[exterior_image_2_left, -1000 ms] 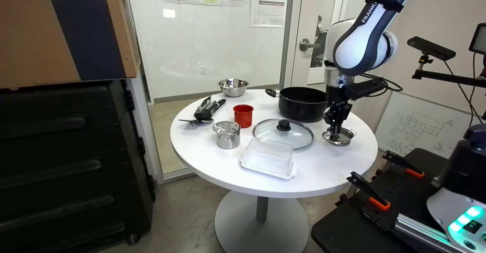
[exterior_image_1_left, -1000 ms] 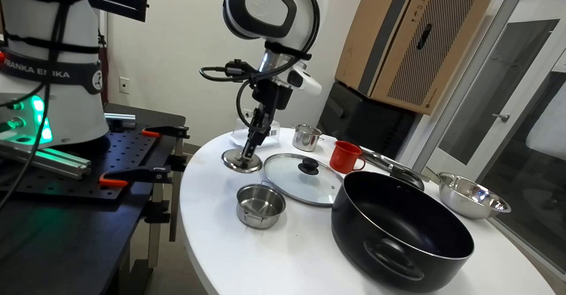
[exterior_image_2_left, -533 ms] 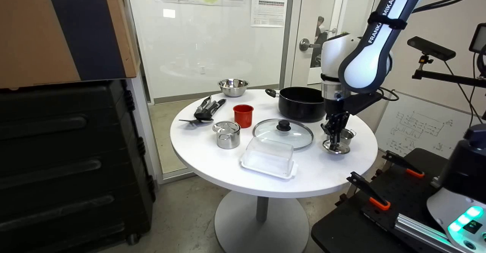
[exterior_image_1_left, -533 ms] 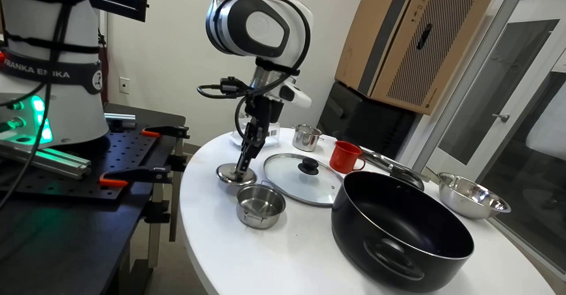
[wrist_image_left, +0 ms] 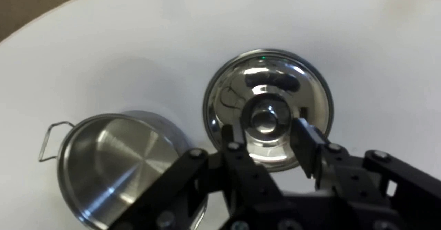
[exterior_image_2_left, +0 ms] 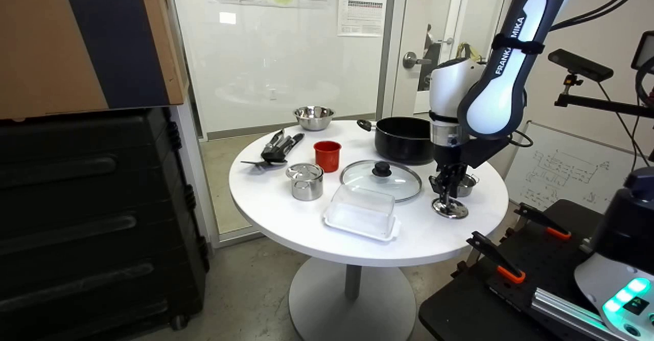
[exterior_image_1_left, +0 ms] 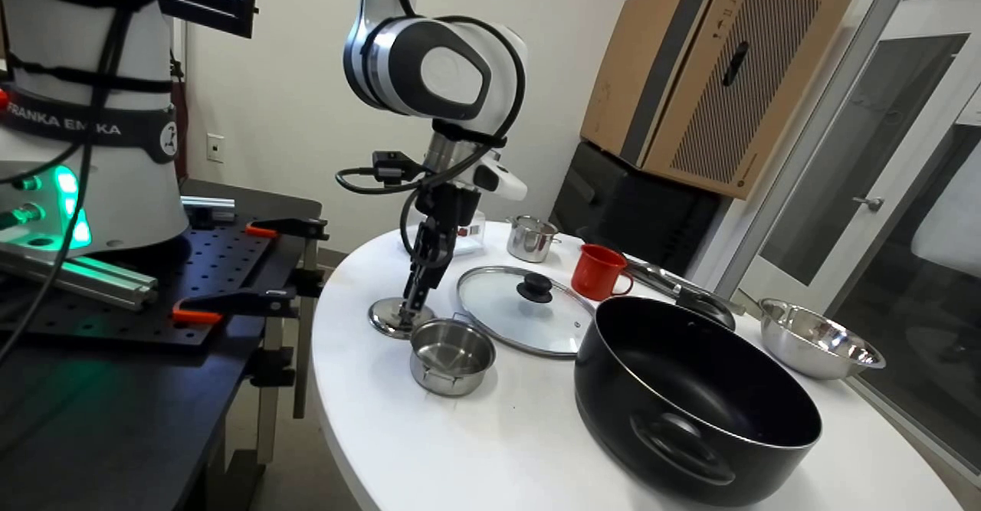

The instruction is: Uncover the silver pot and put the lid on the table

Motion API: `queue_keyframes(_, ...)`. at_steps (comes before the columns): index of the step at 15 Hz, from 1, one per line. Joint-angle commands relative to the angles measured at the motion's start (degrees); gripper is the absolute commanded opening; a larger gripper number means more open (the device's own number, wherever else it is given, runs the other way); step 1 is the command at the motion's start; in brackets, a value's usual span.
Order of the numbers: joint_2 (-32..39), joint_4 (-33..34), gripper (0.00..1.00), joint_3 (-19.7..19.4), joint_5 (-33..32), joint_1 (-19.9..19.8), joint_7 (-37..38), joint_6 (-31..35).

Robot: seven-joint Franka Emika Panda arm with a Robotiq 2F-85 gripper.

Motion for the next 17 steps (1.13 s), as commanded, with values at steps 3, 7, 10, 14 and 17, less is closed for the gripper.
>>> queue_keyframes(3, -0.6, -0.4, 0.88, 0.7, 1.7, -0.7, 0.0, 1.3)
queue_keyframes(7, -8.7, -4.0, 1.0, 7.6, 18.4, -5.0, -13.4, -3.3)
queue_keyframes(10, -15.3, -5.4, 1.0, 12.0, 30.1, -6.8, -23.1, -8.0)
queue_keyframes(14, -22.5, -4.8, 1.0, 11.3, 37.4, -4.9, -29.0, -15.4)
queue_keyframes(17, -19.9, -3.1, 1.0, 10.8, 35.3, -4.6, -26.9, -14.3)
